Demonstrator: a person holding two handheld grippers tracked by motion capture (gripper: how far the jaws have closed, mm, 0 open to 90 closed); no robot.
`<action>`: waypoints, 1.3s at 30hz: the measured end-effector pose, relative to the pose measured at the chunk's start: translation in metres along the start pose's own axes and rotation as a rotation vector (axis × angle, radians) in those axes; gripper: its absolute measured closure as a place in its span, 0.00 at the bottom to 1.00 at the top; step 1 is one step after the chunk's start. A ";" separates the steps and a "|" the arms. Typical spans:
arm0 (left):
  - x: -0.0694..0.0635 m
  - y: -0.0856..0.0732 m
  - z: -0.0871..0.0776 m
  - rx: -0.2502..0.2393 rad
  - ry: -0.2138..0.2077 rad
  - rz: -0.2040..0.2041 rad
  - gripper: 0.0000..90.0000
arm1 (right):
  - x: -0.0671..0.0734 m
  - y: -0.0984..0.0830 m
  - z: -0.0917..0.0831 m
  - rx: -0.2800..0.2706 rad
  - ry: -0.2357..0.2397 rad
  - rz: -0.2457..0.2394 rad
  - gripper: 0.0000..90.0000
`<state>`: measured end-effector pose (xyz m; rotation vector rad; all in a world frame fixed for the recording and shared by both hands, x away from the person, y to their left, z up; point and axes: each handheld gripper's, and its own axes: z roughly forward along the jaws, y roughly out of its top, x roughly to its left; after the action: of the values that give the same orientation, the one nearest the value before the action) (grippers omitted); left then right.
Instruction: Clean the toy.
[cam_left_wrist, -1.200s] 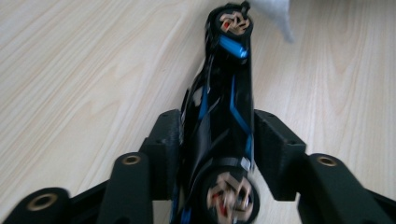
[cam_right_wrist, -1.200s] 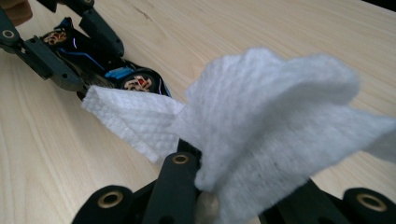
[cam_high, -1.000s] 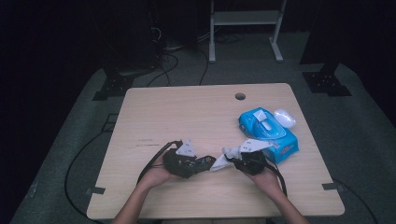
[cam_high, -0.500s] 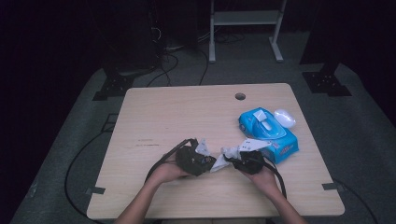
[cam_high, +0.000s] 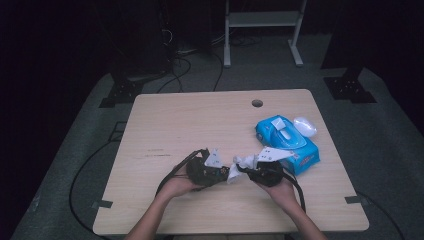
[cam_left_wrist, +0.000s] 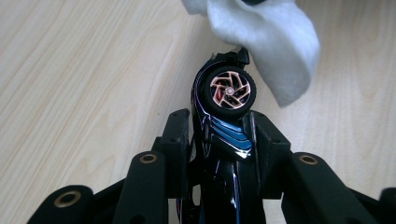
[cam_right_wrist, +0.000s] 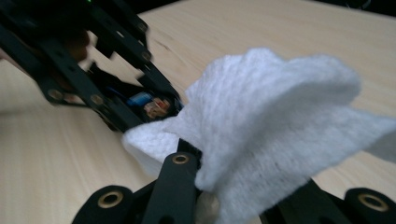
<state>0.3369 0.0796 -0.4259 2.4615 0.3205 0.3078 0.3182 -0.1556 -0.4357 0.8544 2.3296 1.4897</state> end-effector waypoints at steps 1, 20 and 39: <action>-0.002 -0.001 -0.001 -0.023 -0.008 -0.003 0.70 | 0.007 0.005 0.000 -0.019 0.015 -0.017 0.89; 0.000 0.010 0.017 0.110 -0.035 -0.032 0.62 | -0.008 -0.010 0.010 0.061 -0.035 0.024 0.89; -0.002 0.012 0.010 0.071 -0.022 -0.035 0.65 | -0.010 -0.001 -0.004 0.007 -0.011 0.043 0.89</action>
<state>0.3394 0.0643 -0.4267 2.5238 0.3706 0.2578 0.3241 -0.1649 -0.4360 0.9181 2.3241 1.4902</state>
